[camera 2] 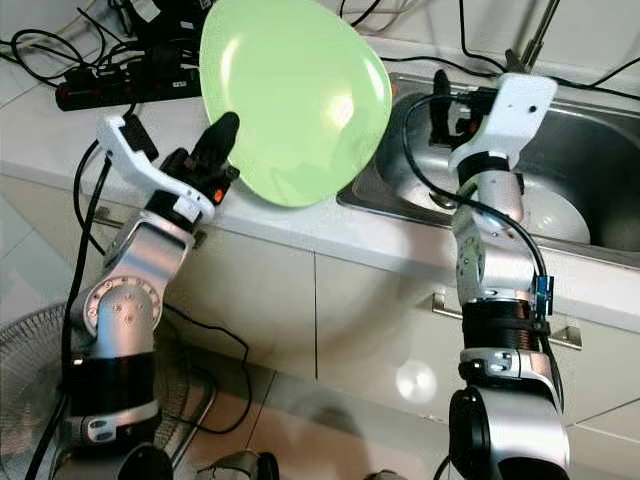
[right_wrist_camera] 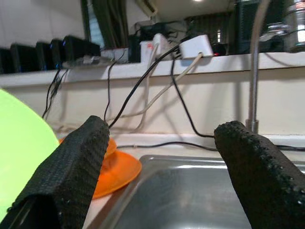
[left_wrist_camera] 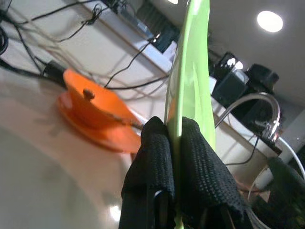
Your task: Kitchen organization
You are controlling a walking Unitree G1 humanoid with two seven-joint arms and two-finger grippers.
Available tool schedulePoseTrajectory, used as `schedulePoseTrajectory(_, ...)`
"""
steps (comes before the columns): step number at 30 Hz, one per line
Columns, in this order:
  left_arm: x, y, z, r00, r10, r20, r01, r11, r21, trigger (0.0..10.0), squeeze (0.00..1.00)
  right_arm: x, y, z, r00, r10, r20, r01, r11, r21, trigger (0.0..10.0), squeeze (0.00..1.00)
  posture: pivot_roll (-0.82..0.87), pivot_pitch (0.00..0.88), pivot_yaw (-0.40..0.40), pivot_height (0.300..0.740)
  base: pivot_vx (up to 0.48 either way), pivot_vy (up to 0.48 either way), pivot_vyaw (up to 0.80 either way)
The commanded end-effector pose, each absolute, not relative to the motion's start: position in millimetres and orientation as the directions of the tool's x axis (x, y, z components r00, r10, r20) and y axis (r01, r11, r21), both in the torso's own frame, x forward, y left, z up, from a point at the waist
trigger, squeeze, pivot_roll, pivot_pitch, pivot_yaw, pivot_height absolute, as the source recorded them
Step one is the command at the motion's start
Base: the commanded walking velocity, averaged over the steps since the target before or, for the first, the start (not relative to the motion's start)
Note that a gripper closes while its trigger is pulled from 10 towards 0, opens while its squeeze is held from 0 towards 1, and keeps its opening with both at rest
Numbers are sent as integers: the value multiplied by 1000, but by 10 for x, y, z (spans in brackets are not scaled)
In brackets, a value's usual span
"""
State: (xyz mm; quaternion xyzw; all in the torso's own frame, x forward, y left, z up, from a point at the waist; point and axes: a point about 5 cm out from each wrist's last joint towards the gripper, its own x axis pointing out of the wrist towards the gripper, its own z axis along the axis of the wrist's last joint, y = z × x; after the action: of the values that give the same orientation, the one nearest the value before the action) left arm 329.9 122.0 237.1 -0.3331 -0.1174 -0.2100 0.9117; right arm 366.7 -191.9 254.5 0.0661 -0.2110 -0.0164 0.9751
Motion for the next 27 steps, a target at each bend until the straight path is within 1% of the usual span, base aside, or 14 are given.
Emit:
schedulePoseTrajectory(1,3332,1166,2537,847,-311,431,515,681,-520,10000,0,3661,-1931,2610,910,-68,410,-30,973,228,10000,0,28,71,37,740,0,0,0)
schedulePoseTrajectory(2,3355,1149,2549,842,-315,437,521,682,-514,10000,0,3663,-1921,2601,914,-65,401,-53,959,277,10000,0,27,70,38,740,0,0,0)
schedulePoseTrajectory(3,3355,1149,2549,842,-315,437,521,682,-514,10000,0,3663,-1921,2601,914,-65,401,-53,959,277,10000,0,27,70,38,740,0,0,0)
schedulePoseTrajectory(5,3418,1090,2571,830,-333,448,541,679,-497,10000,0,3671,-1884,2578,928,-38,370,-140,887,440,10000,0,22,65,41,740,0,0,0)
schedulePoseTrajectory(6,3418,1090,2571,830,-333,448,541,679,-497,10000,0,3671,-1884,2578,928,-38,370,-140,887,440,10000,0,22,65,41,740,0,0,0)
schedulePoseTrajectory(8,3452,1062,2591,824,-338,455,549,675,-492,10000,0,3657,-1822,2572,928,22,371,-228,821,524,10000,0,20,60,44,740,0,0,0)
schedulePoseTrajectory(9,3465,1054,2599,821,-339,459,553,673,-492,10000,0,3649,-1806,2567,928,30,371,-245,801,547,10000,0,19,56,46,740,0,0,0)
schedulePoseTrajectory(10,3465,1054,2599,821,-339,459,553,673,-492,10000,0,3649,-1806,2567,928,30,371,-245,801,547,10000,0,19,56,46,740,0,0,0)
schedulePoseTrajectory(14,3496,1033,2610,813,-343,470,566,655,-501,10000,0,3626,-1736,2527,927,72,368,-308,706,638,10000,0,17,46,49,740,0,0,0)
schedulePoseTrajectory(15,3496,1033,2610,813,-343,470,566,655,-501,10000,0,3626,-1736,2527,927,72,368,-308,706,638,10000,0,17,46,49,740,0,0,0)
schedulePoseTrajectory(16,3509,1019,2618,808,-346,477,573,648,-501,10000,0,3609,-1703,2513,923,108,370,-342,670,658,10000,0,20,44,49,740,0,0,0)
schedulePoseTrajectory(18,3513,1009,2626,804,-349,482,579,643,-500,10000,0,3602,-1687,2502,921,123,370,-355,658,664,10000,0,21,45,49,740,0,0,0)
schedulePoseTrajectory(21,3526,983,2664,793,-350,498,595,619,-512,10000,0,3601,-1638,2447,919,152,363,-378,596,709,10000,0,25,51,47,740,0,0,0)
schedulePoseTrajectory(27,3542,1024,2725,781,-325,533,614,553,-563,10000,0,3575,-1583,2361,913,189,360,-403,543,737,10000,0,30,58,46,740,0,0,0)
